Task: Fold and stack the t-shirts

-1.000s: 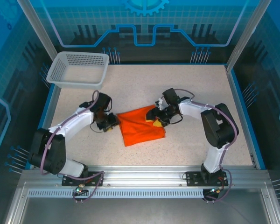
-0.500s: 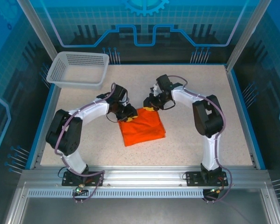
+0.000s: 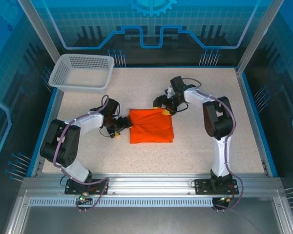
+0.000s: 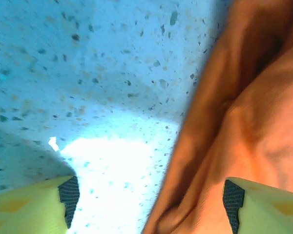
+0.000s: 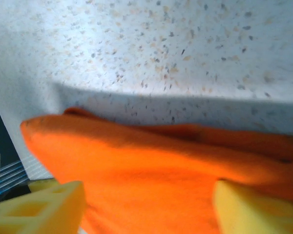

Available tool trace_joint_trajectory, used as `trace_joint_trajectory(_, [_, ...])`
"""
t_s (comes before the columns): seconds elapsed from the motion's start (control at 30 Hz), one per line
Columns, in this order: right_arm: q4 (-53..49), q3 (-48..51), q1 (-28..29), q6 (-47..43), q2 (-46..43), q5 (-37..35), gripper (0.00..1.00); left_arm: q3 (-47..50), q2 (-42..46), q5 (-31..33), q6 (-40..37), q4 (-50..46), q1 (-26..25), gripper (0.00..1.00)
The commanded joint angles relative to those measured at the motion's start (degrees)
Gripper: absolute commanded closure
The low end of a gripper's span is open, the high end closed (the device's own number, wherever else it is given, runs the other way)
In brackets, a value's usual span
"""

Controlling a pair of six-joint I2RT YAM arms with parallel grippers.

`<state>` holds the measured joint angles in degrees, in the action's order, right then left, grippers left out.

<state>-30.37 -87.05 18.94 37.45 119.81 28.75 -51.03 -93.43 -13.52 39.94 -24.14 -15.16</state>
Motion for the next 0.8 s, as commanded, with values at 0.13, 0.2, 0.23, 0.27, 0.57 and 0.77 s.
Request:
trace_joint_trajectory(0.13, [-2.1, 13.3, -0.4, -5.8, -15.7, -7.9, 0.06, -6.5, 5.4, 1.7, -3.0, -6.7, 1.3, 0.03])
trace_joint_trajectory(0.2, [-5.2, 15.1, 0.0, -6.6, -15.4, -10.1, 0.06, -6.3, 7.3, 1.5, -3.1, -7.1, 2.1, 0.01])
trace_joint_trajectory(0.23, [-6.9, 15.2, 0.5, -6.8, -14.9, -11.6, 0.07, -6.2, 8.2, 1.8, -3.1, -7.4, 2.2, 0.01])
trace_joint_trajectory(0.27, [-8.4, 15.2, 1.2, -7.0, -13.9, -13.1, 0.08, -6.0, 9.1, 2.6, -3.4, -7.9, 2.3, 0.01])
trace_joint_trajectory(0.57, [-11.6, 9.6, 7.2, -5.3, -3.4, -20.0, 0.45, 0.5, 16.9, 6.2, 1.5, -10.5, 2.2, 0.01])
trace_joint_trajectory(0.77, [-18.6, -2.4, 4.8, -8.6, 4.3, -28.8, 0.81, 3.8, 20.2, 7.2, 2.6, -13.1, 0.0, 0.01])
